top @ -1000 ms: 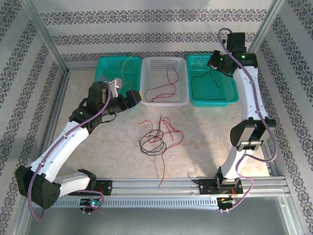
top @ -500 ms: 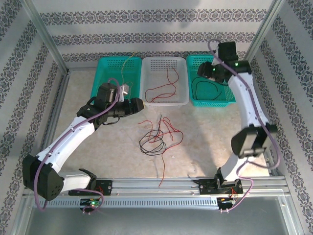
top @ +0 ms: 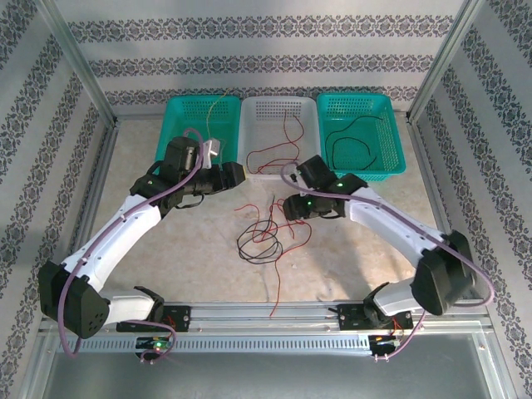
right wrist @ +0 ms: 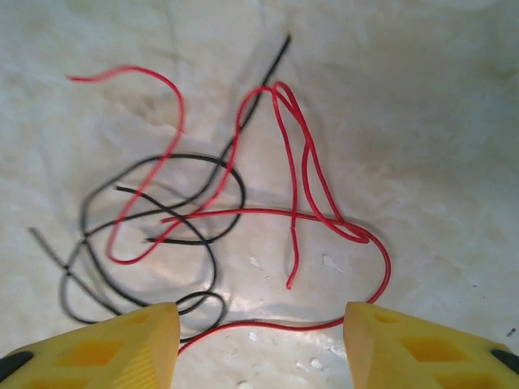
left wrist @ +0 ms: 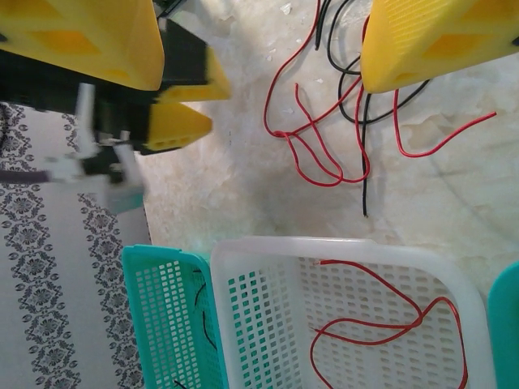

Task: Untangle the cables

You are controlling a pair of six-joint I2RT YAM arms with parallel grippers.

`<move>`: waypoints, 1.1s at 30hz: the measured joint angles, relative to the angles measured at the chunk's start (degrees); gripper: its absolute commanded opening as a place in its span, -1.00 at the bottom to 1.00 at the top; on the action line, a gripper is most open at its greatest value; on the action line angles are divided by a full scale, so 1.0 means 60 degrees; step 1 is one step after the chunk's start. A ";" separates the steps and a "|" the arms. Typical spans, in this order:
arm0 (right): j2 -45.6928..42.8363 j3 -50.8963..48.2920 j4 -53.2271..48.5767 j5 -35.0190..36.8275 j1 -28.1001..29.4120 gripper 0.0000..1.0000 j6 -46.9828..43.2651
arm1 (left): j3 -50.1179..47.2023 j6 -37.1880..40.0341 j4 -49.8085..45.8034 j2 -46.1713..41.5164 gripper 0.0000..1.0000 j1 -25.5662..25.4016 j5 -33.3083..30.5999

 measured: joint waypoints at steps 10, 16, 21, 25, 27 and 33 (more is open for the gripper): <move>0.2546 0.0171 0.1027 0.0568 -0.0135 -0.06 -0.0386 | -0.0157 0.0036 -0.0033 -0.0357 0.29 0.0000 -0.0189; 0.2827 0.0168 0.1424 0.0652 -0.0127 -0.80 -0.0368 | -0.0160 0.0138 -0.0146 -0.0361 0.29 0.0000 -0.0189; 0.1996 -0.0127 0.1326 0.1002 -0.0109 -1.00 -0.0379 | -0.0124 0.0284 -0.0255 -0.0335 0.29 0.0000 -0.0142; 0.0284 -0.0127 0.0856 0.1169 0.0025 -1.00 -0.0390 | -0.0109 0.0270 -0.0138 -0.0273 0.31 -0.0004 0.0073; -0.0484 0.0091 0.0568 0.1224 0.0200 -1.00 -0.0401 | -0.0109 0.0200 0.0120 -0.0255 0.33 -0.0066 0.0226; -0.1537 0.1410 -0.0157 0.1242 0.0645 -1.00 -0.0415 | -0.0109 0.0033 0.1271 -0.0073 0.37 -0.0947 0.0572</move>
